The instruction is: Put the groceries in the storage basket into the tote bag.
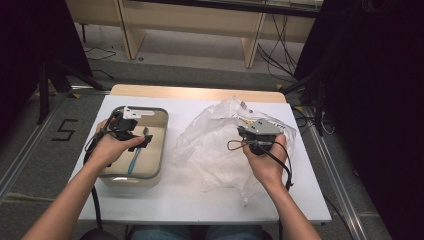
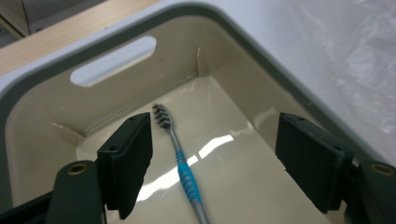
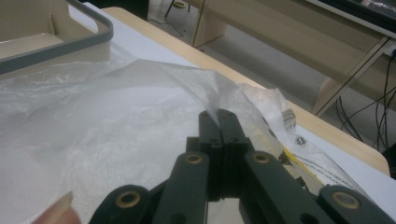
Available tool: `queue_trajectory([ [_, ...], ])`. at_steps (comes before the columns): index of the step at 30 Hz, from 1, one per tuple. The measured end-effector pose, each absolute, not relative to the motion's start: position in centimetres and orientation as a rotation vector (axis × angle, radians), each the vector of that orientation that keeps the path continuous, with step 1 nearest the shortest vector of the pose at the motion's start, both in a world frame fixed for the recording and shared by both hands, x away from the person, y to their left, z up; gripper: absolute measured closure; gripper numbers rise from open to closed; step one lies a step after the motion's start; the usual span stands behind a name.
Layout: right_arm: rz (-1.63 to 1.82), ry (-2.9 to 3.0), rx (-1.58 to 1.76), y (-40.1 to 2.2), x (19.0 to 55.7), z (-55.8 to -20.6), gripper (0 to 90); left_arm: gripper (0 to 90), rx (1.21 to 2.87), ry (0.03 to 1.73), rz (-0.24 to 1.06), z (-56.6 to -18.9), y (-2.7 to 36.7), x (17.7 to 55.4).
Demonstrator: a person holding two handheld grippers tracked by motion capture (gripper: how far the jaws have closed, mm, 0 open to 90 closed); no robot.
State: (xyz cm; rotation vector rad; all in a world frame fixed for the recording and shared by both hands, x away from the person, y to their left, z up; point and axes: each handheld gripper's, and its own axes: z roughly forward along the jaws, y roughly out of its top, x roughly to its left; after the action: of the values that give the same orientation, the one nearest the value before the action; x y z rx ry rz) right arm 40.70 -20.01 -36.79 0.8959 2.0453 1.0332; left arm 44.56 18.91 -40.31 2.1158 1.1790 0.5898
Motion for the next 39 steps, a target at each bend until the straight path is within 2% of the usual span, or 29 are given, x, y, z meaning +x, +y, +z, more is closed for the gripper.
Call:
queue_trajectory([
  [21,1.026,2.051,0.89,-20.0,40.7,-36.8,90.0,30.3,2.287,1.388,0.414,-44.0,19.3,48.3],
  [39,1.029,2.051,0.887,-20.0,40.7,-36.9,90.0,36.7,2.336,1.504,0.293,-45.3,19.2,49.0],
])
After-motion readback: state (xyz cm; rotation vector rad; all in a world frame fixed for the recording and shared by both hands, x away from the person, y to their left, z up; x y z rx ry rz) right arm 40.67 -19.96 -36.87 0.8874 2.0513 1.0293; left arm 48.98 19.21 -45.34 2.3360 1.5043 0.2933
